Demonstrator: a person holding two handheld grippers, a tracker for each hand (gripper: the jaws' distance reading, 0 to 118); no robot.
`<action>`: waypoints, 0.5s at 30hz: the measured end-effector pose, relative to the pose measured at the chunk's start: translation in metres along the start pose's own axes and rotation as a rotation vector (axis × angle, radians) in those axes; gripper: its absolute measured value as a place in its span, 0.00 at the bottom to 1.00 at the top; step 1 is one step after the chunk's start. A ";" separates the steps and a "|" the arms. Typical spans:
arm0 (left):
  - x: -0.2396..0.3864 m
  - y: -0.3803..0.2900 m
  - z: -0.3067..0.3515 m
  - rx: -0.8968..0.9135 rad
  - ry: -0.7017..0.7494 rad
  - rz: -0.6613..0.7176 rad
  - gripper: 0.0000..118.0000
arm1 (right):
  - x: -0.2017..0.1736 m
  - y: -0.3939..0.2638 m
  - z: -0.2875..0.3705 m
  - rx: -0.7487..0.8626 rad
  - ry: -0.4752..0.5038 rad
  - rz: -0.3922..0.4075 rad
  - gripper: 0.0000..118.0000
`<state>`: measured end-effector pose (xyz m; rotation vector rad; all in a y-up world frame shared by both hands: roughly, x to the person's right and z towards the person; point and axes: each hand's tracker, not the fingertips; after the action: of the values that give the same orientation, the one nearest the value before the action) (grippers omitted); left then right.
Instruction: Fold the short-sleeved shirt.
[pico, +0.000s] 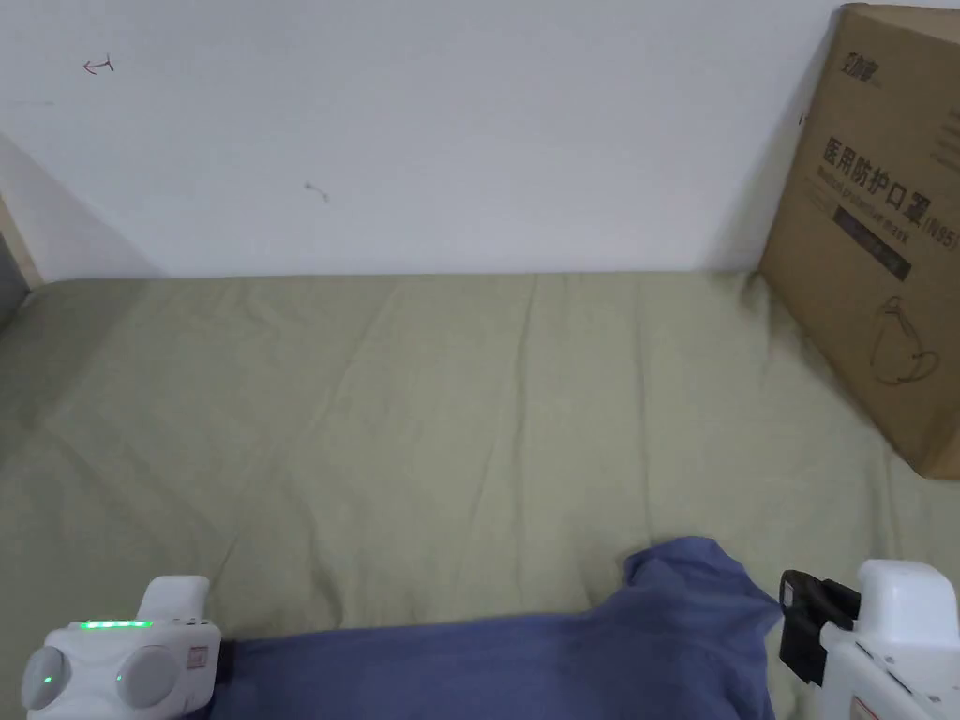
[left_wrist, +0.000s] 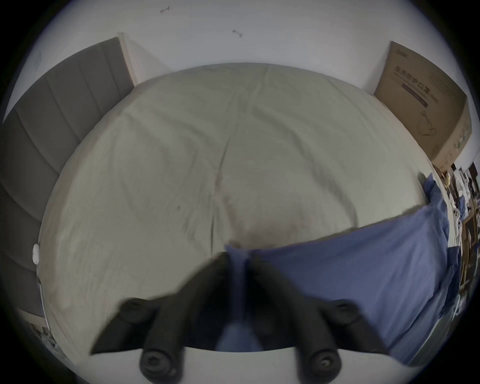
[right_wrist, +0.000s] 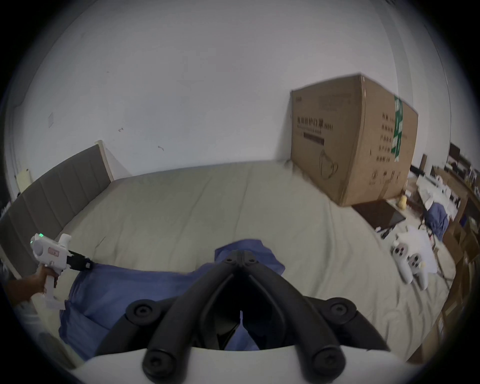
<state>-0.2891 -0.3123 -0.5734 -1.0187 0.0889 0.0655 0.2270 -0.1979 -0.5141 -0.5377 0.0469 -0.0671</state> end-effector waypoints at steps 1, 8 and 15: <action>0.003 0.000 0.005 0.006 -0.001 0.001 0.02 | 0.005 0.001 -0.011 -0.026 -0.004 -0.018 0.21; 0.005 -0.007 0.065 0.192 -0.022 -0.033 0.02 | 0.029 -0.013 -0.111 -0.300 0.013 -0.039 0.92; 0.006 -0.012 0.081 0.194 -0.030 -0.045 0.02 | 0.027 -0.043 -0.178 -0.527 -0.028 -0.004 0.29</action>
<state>-0.2787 -0.2494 -0.5217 -0.8253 0.0443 0.0303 0.2407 -0.3280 -0.6455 -1.0657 0.0355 -0.0510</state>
